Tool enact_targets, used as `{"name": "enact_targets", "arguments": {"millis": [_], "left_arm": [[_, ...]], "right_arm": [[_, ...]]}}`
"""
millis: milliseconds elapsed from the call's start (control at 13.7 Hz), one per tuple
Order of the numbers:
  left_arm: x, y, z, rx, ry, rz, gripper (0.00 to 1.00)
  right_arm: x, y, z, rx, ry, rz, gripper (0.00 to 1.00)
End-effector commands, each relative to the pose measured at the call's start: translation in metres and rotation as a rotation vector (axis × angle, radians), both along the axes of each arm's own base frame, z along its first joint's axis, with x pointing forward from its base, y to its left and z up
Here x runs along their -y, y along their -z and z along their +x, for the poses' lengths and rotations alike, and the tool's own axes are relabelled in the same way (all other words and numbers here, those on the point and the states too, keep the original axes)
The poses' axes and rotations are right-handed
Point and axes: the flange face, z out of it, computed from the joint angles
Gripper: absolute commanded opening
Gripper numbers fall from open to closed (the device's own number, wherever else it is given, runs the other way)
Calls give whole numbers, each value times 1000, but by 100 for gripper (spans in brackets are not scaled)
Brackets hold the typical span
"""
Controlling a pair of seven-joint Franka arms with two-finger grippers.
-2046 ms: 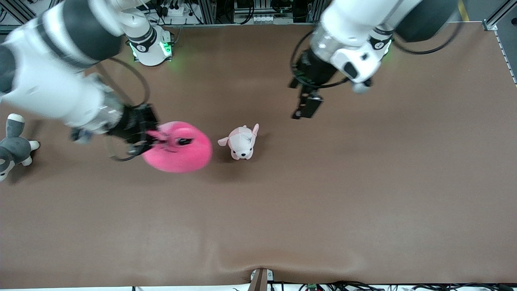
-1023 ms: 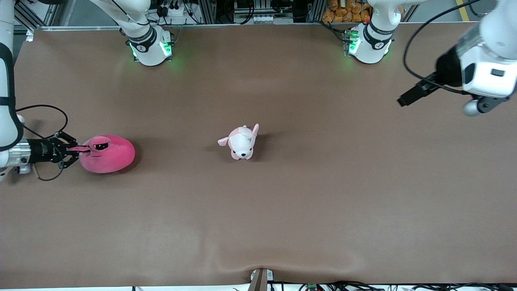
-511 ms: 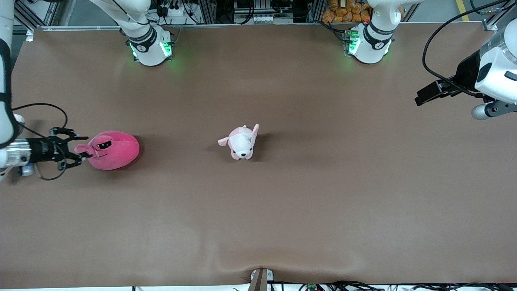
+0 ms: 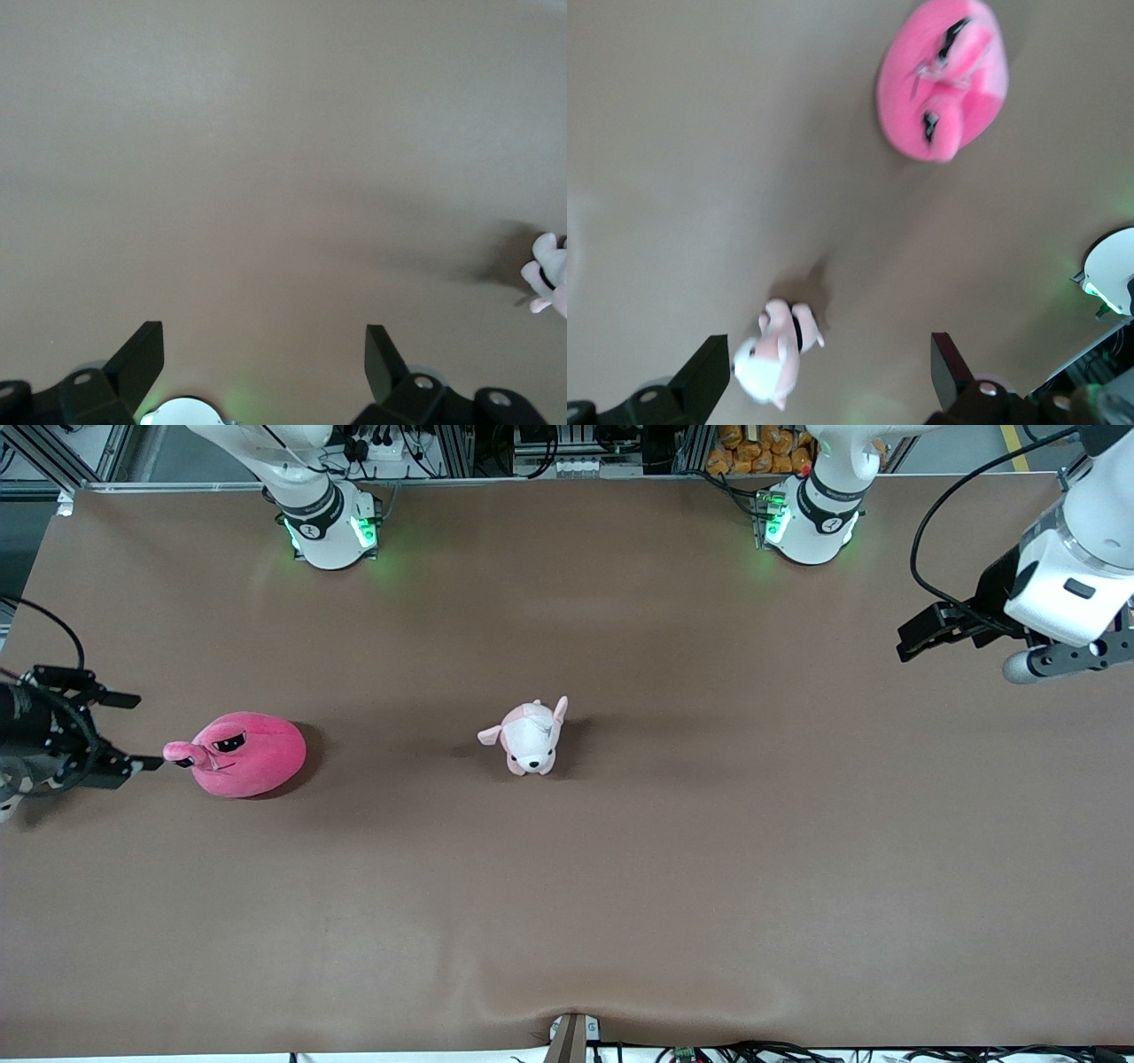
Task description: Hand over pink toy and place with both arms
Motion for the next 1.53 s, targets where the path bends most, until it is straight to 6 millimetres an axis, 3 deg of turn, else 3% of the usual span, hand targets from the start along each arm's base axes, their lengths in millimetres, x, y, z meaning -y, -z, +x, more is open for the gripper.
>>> {"name": "enact_targets", "arguments": {"millis": [0, 219, 365, 658, 877, 1096, 1169, 1315, 1461], "left_arm": [[-10, -3, -24, 26, 34, 17, 100], [-19, -4, -37, 38, 77, 8, 100], [-32, -7, -43, 43, 150, 39, 100], [-39, -6, -56, 33, 160, 54, 100], [-43, -13, -64, 14, 198, 52, 100], [-61, -19, -67, 7, 168, 45, 100], [-60, -22, -68, 5, 163, 46, 100], [-62, -33, -67, 15, 148, 45, 100], [-65, -41, -62, 31, 151, 45, 100]], "right_arm": [[-39, -56, -27, 61, -88, -18, 100], [-79, -109, -69, 163, -350, -51, 100], [-95, -119, -88, 192, -604, -74, 100], [-66, -127, -106, 204, -945, -77, 100], [-54, -125, -118, 253, -945, -93, 100], [-46, -118, -142, 302, -977, -108, 100], [-36, -116, -146, 319, -995, -109, 100], [-13, -119, -145, 353, -1094, -94, 100], [-8, -124, -141, 367, -1100, -111, 100]]}}
